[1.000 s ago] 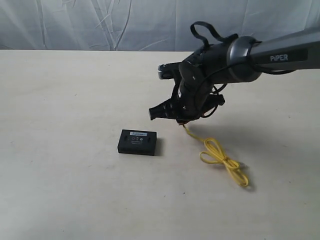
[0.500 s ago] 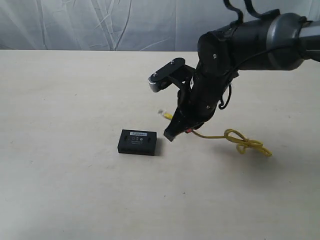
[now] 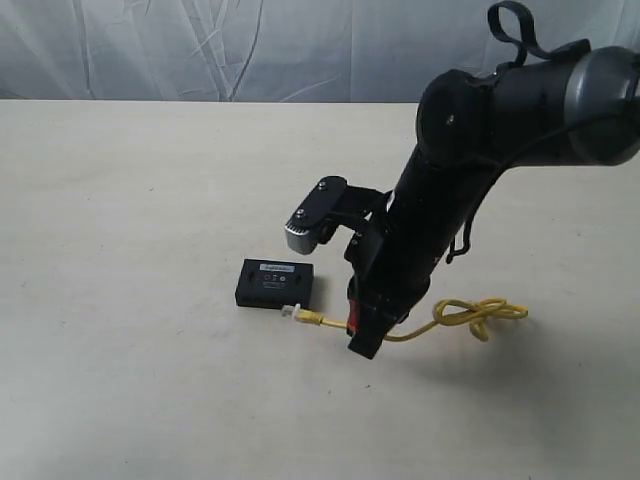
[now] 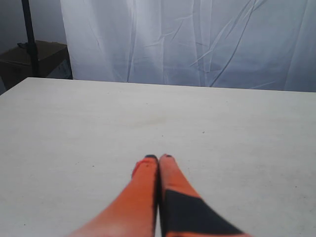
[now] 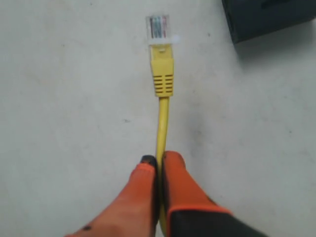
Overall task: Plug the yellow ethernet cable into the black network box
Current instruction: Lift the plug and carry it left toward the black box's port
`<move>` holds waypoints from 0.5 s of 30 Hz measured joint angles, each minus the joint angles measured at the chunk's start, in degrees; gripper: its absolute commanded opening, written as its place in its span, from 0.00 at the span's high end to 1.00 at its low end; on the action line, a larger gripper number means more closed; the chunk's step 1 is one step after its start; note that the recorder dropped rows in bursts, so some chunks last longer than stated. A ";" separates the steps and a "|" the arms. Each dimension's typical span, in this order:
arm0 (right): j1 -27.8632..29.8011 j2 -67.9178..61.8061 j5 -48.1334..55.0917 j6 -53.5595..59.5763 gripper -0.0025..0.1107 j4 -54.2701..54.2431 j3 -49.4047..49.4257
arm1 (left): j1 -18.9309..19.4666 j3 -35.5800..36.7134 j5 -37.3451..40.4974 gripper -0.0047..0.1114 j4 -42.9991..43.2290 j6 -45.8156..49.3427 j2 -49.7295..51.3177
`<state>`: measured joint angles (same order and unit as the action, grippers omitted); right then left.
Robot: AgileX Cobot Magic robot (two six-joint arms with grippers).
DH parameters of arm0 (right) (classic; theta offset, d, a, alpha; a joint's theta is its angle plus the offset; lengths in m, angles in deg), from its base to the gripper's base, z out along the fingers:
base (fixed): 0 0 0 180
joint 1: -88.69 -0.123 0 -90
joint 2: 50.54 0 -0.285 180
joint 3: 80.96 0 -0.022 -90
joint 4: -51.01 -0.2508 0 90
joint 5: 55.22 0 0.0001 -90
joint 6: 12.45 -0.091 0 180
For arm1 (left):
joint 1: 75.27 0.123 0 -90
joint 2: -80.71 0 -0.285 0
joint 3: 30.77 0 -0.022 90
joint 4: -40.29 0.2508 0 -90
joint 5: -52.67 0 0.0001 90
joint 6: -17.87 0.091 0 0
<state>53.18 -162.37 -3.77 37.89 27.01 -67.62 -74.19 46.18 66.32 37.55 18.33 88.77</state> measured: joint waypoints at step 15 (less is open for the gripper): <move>0.00 -4.97 -7.84 -7.86 0.98 3.12 0.03 | 0.00 0.00 0.00 0.96 0.00 0.00 0.00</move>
<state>53.18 -167.35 -11.61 30.03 30.13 -67.59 -74.19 46.18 66.32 37.55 18.33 88.77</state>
